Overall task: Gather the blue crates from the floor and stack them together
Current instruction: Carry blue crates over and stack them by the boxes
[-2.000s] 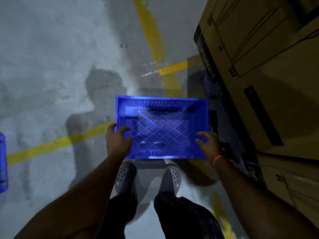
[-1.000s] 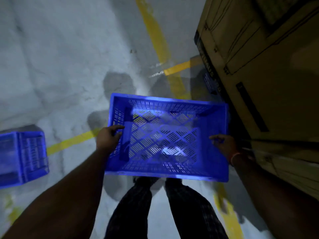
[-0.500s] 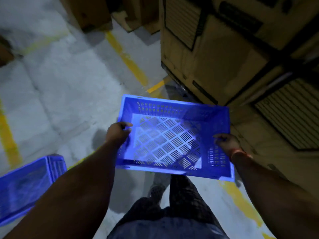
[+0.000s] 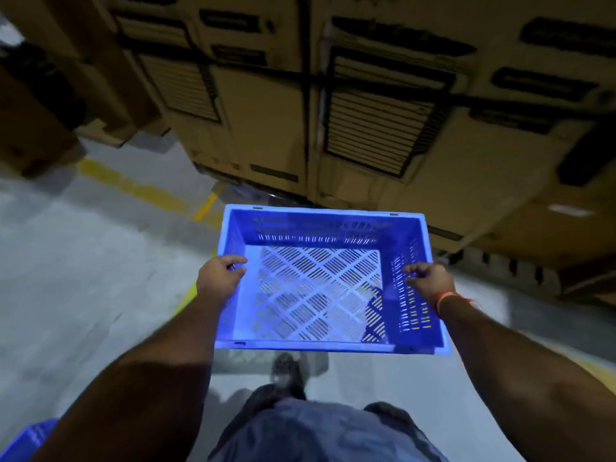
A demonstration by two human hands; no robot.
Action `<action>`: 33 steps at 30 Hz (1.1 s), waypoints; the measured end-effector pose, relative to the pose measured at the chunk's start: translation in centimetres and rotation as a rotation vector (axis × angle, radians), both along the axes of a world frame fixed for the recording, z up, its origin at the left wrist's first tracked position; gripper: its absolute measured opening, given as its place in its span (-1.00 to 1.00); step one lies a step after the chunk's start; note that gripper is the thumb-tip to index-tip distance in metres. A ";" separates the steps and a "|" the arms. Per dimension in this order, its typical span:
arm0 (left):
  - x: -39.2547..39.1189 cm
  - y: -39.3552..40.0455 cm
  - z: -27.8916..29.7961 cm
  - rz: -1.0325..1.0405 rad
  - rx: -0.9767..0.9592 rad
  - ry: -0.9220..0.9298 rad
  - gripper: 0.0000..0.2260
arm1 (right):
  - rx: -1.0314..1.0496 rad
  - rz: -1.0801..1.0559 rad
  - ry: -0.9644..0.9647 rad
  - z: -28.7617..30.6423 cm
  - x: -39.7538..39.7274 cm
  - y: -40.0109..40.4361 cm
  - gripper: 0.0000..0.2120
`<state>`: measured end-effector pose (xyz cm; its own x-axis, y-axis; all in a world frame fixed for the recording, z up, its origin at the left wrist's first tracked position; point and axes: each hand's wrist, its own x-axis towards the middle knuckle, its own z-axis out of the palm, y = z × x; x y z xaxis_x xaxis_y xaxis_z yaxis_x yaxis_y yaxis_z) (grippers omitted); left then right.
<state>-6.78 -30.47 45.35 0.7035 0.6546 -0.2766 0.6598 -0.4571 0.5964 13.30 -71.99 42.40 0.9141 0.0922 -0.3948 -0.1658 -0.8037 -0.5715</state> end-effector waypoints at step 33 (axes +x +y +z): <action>-19.9 -44.7 1.4 -0.264 -0.099 -0.063 -0.80 | -0.072 -0.349 -0.064 2.9 -34.8 -48.7 -0.71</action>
